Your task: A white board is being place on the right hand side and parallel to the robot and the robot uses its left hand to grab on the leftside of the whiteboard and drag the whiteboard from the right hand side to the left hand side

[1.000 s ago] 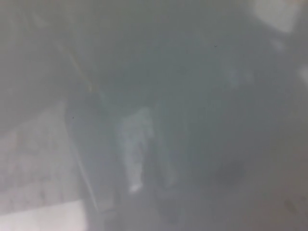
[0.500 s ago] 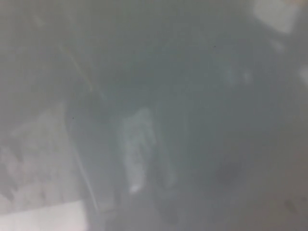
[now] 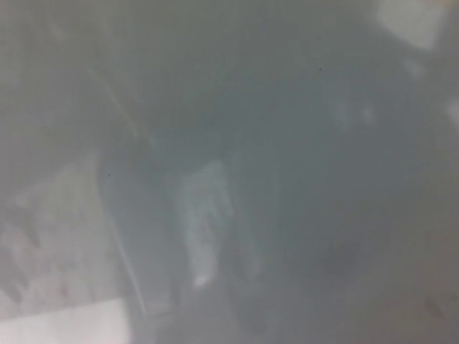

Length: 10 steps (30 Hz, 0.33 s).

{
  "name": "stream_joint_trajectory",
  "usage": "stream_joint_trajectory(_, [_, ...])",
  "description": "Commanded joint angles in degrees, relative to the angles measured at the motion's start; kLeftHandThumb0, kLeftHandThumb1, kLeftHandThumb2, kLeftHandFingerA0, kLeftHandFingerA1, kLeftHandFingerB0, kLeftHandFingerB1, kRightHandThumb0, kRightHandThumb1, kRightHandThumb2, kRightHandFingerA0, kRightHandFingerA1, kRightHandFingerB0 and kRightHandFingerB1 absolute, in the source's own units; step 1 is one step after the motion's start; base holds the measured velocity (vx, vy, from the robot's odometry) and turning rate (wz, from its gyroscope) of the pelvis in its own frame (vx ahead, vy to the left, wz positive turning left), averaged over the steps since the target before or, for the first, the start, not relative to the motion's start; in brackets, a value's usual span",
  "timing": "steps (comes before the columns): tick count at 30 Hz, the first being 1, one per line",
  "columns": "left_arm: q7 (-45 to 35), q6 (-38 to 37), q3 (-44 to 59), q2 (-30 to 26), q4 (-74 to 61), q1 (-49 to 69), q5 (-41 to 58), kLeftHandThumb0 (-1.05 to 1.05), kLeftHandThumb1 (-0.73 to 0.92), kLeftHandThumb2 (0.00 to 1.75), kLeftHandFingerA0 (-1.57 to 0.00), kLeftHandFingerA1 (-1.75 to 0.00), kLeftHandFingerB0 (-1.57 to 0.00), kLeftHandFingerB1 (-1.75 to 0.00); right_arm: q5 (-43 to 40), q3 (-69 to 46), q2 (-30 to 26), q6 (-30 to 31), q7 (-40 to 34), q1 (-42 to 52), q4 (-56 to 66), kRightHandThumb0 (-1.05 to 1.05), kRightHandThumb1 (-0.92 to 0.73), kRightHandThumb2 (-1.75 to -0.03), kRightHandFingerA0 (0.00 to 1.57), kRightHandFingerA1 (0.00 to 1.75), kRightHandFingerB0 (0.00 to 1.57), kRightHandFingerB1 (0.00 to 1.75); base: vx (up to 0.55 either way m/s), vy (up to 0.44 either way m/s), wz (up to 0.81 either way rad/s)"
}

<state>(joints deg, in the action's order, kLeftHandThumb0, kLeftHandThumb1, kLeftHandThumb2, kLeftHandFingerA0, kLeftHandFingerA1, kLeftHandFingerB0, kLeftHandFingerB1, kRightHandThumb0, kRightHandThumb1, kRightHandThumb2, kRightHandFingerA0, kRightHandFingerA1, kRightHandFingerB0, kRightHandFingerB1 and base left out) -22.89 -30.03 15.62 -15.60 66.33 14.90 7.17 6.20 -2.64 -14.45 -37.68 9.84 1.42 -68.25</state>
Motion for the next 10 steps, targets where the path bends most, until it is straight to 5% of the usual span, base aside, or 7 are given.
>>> stream_joint_trajectory(1, [1.01, -2.71, 0.19, -0.91, 0.05, 0.47, -0.25, -0.64, 0.58, 0.83, -0.22, -0.42, -0.15, -0.38, -0.46, -0.3, -0.19, 0.03, -0.32, 0.08, -0.6, -0.7, -0.8, -0.7, 0.62, 1.24, 0.41, 0.84, 0.0, 0.0, 0.0])
stream_joint_trajectory(10, [0.88, -2.17, 0.32, -1.14, 1.78, -0.6, -0.13, -0.63, 0.58, 0.83, -0.25, -0.43, -0.16, -0.39, 0.3, 0.17, -0.51, -0.72, -1.06, 0.45, -0.49, -0.67, -0.8, -0.72, 0.6, 1.22, 0.4, 0.82, 0.0, 0.0, 0.0])
